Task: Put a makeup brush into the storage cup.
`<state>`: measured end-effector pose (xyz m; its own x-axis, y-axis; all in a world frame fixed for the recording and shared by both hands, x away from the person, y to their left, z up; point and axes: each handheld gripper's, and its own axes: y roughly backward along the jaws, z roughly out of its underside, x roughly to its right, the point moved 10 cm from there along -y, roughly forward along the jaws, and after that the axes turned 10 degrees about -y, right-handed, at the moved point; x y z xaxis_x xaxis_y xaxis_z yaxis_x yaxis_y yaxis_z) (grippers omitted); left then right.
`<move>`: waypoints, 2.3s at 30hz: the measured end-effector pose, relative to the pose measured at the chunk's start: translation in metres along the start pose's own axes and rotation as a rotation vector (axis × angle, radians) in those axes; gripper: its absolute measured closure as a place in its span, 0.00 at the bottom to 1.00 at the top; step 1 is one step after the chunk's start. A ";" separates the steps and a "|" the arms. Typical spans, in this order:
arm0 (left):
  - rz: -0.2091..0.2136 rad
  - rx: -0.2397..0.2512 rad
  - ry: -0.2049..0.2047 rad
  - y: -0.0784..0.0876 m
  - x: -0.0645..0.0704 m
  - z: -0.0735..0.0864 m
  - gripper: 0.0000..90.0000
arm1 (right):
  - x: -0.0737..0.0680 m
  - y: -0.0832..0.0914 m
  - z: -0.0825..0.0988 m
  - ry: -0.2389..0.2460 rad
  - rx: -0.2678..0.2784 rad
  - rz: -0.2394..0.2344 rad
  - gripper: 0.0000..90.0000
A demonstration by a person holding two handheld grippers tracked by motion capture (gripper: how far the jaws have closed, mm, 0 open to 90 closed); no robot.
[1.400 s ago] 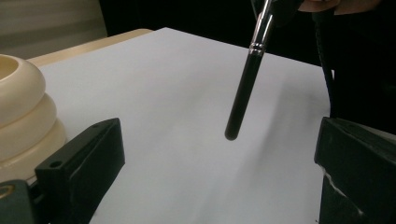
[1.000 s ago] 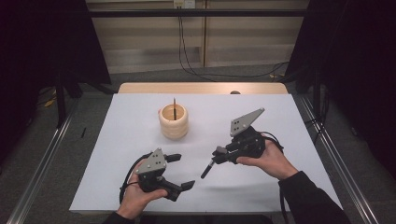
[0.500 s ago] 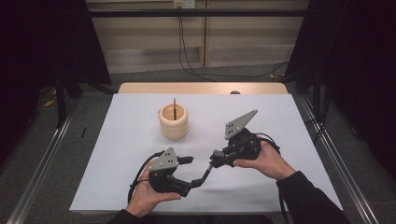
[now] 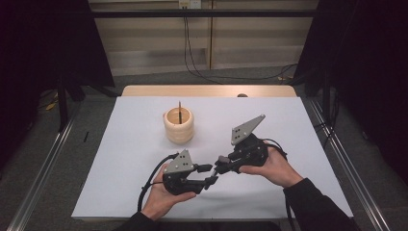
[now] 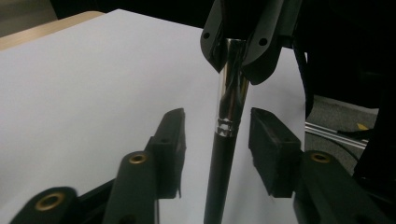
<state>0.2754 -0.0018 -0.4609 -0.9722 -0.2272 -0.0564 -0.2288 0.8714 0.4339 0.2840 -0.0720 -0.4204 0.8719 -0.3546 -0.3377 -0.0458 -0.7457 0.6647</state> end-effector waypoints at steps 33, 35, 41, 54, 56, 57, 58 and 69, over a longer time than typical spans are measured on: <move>0.028 0.010 0.018 -0.004 0.007 -0.004 0.88 | 0.001 -0.001 0.002 -0.027 0.130 -0.032 0.69; 0.027 0.017 0.023 -0.004 0.006 -0.004 0.88 | 0.003 0.000 0.002 -0.044 0.157 -0.026 0.62; 0.016 0.020 0.039 0.000 0.002 -0.003 0.88 | 0.006 0.006 -0.001 -0.053 0.223 0.019 0.42; -0.001 0.033 0.067 0.006 -0.003 -0.002 0.88 | 0.017 0.010 -0.002 -0.081 0.336 0.088 0.10; -0.007 0.035 0.069 0.007 -0.004 -0.001 0.88 | 0.018 0.013 -0.002 -0.083 0.354 0.089 0.06; -0.009 0.034 0.070 0.007 -0.004 -0.001 0.88 | 0.018 0.014 -0.001 -0.079 0.357 0.094 0.05; -0.008 0.037 0.070 0.008 -0.005 -0.001 0.88 | 0.018 0.015 -0.001 -0.073 0.357 0.098 0.05; -0.057 0.043 0.102 0.022 -0.017 0.000 0.88 | 0.027 0.020 0.010 -0.099 0.405 0.153 0.05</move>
<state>0.2867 0.0216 -0.4502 -0.9478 -0.3185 0.0130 -0.2880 0.8730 0.3936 0.3016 -0.1026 -0.4228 0.7902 -0.5155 -0.3315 -0.3747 -0.8344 0.4042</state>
